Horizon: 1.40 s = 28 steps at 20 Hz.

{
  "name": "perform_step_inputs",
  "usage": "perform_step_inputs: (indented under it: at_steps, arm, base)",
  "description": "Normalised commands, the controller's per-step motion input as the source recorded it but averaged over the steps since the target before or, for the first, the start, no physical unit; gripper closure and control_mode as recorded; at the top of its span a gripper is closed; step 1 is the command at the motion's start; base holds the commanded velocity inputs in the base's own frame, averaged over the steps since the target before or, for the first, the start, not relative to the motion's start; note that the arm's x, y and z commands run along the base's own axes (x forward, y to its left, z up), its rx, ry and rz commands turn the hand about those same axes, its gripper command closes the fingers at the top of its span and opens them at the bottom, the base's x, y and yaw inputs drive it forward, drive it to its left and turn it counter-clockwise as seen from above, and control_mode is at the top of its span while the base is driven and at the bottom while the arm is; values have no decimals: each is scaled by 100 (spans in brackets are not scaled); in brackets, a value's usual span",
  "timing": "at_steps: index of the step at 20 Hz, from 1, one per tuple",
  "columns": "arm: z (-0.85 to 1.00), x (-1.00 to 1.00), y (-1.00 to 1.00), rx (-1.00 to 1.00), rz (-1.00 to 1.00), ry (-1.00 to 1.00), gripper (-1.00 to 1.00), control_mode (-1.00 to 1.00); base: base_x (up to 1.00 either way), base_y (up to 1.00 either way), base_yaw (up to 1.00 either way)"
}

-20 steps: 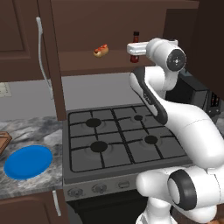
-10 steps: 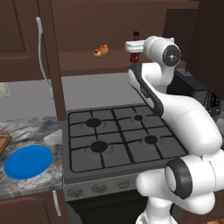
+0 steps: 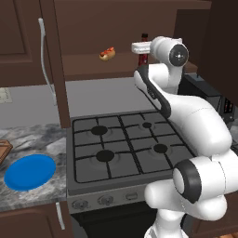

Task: Pick the steak from the plate and place it on the cutting board. Then pick the condiment bottle from the cabinet and place it next to the cutting board.

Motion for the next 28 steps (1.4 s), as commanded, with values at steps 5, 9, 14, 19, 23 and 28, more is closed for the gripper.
perform_step_inputs:
  at_steps: [5, 9, 14, 19, 23, 28]
  arm:
    - [0, 17, 0, 0, 0, 2, -100, -100]
    - [0, 18, 0, 0, 0, 2, -100, -100]
    - [0, 19, 0, 0, 0, 2, -100, -100]
    - [0, 20, 0, 0, 0, 2, -100, -100]
    - [0, 19, 0, 0, 0, 2, -100, -100]
    - [-1, 16, -1, 0, 0, 1, -100, -100]
  base:
    - [0, 0, 0]
    - [0, 0, 0]
    - [0, 0, 0]
    - [0, 0, 0]
    - [0, 0, 0]
    - [0, 0, 0]
